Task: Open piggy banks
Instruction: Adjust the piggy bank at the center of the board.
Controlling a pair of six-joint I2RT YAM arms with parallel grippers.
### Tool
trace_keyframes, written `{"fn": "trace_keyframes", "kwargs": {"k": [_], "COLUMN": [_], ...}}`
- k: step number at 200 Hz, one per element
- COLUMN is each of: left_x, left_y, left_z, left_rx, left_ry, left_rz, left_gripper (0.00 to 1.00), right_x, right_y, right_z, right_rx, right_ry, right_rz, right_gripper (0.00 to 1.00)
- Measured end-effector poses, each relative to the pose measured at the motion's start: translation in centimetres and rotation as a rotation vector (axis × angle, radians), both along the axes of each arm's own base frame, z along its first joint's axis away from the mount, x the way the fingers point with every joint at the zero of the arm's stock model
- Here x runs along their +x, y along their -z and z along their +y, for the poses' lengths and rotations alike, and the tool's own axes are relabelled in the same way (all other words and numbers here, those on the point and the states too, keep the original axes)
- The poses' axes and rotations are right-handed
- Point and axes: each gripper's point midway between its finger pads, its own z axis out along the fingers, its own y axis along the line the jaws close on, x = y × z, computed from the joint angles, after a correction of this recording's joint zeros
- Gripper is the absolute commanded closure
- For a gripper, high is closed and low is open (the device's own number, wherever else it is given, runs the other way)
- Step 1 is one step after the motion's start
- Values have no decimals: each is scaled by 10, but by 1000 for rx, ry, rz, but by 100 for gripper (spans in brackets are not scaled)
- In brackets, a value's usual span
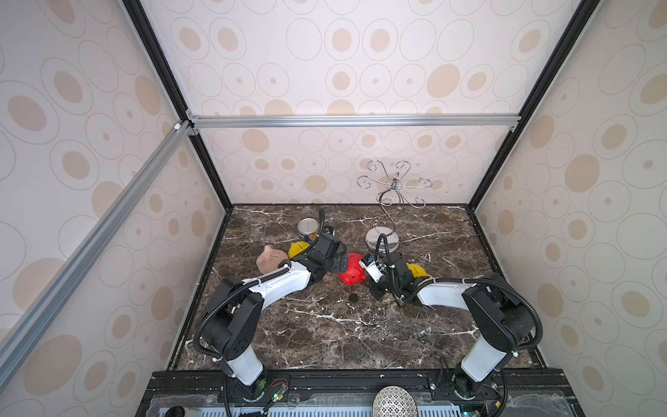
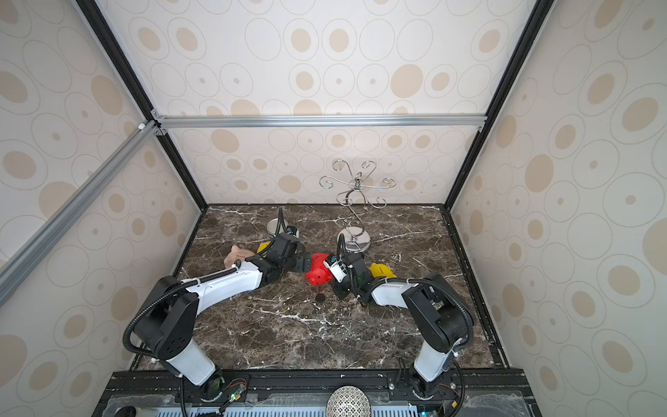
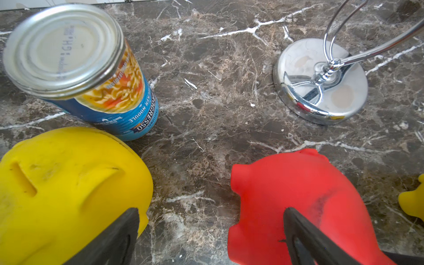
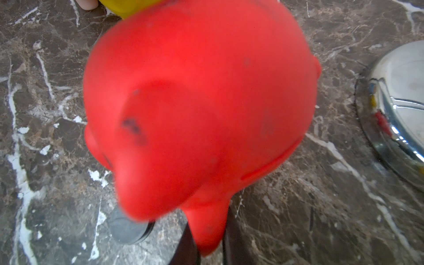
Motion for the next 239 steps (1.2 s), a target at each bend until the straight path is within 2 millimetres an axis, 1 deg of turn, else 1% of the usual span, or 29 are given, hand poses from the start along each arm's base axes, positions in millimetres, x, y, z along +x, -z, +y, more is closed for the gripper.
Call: {"fn": "trace_keyframes", "kwargs": {"k": [41,91,148,174,208,233,239], "left_x": [1,2,-2,-7,-13,-16,-17], "left_y": [2,8,11,16,23,18,14], "left_z": [1,14,20,25,28,30,30], "left_rx": [-4,20,31,46,66,58,50], "left_ry": [-4,-41,-54,-59,-58,-59,-58], "left_rz": [-6,-14,-16,-3,25,25,18], "left_gripper": [4,4,3,3,2,2,2], "right_x": [-2,0,-1,3,10,9,9], "right_y": [-8,-28,-35,-45,-65,-67,-67], "right_z": [-1,1,4,9,20,23,24], "right_rx": [-24,-27,-33,-22,12,15,13], "right_ry": [-4,-10,-27,-31,-48,-54,-53], "right_rz": [-6,-30,-44,-63,-100,-103,-102], "right_gripper": [85,85,83,82,81,78,74]}}
